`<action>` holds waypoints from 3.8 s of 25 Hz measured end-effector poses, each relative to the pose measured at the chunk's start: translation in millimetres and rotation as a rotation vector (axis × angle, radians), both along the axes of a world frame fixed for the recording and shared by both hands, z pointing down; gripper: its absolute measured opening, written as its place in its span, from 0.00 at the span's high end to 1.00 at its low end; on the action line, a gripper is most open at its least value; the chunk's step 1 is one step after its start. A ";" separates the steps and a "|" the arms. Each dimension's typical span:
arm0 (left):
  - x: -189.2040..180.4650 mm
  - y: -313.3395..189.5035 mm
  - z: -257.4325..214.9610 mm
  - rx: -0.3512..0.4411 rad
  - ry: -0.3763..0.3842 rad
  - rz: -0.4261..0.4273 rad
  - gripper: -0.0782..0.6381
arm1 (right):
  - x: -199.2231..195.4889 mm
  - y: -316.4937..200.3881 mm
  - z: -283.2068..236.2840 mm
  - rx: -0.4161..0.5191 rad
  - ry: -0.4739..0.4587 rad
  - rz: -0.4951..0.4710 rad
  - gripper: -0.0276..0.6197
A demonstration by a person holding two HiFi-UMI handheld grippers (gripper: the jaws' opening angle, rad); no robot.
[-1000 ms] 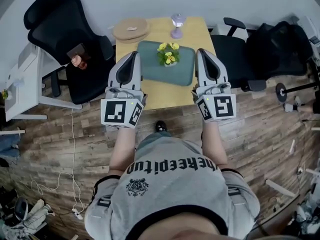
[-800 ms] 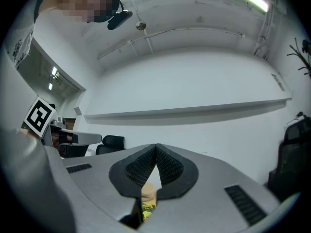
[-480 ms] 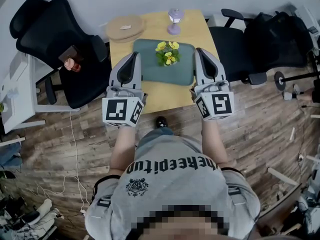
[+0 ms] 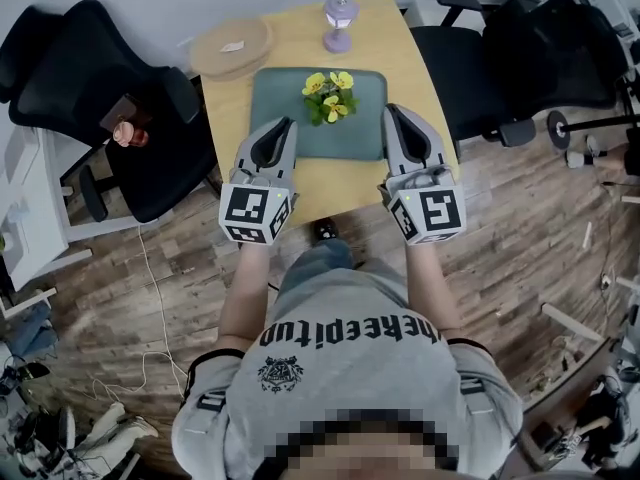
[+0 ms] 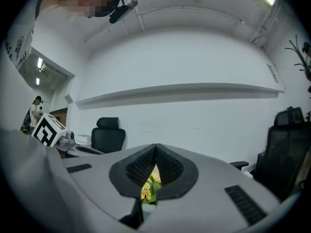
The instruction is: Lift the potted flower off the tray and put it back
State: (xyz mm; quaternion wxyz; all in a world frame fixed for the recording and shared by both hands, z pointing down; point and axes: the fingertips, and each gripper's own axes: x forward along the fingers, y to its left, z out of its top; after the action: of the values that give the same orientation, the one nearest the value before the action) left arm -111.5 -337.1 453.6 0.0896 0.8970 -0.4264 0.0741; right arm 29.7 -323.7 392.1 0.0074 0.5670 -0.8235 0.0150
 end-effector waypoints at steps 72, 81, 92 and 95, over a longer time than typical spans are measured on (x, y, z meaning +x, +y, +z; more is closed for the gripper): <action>46.7 -38.2 89.4 -0.144 -0.225 0.240 0.42 | 0.3 -3.2 19.2 -0.074 0.095 -0.045 0.95; 47.7 -14.4 27.8 -0.088 -0.140 0.142 0.42 | 3.6 9.2 -5.6 -0.024 0.080 -0.091 0.95; 41.7 13.6 -17.4 -0.025 -0.118 0.024 0.42 | 13.0 25.5 -25.8 0.021 0.056 -0.128 0.95; 40.8 18.4 -23.1 -0.016 -0.113 0.001 0.42 | 17.3 26.7 -26.9 0.023 0.046 -0.129 0.95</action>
State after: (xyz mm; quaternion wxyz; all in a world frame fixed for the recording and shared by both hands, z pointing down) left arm -70.7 -318.7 430.6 0.0726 0.8908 -0.4300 0.1279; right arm 47.0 -297.0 365.2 0.0207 0.5130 -0.8581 -0.0078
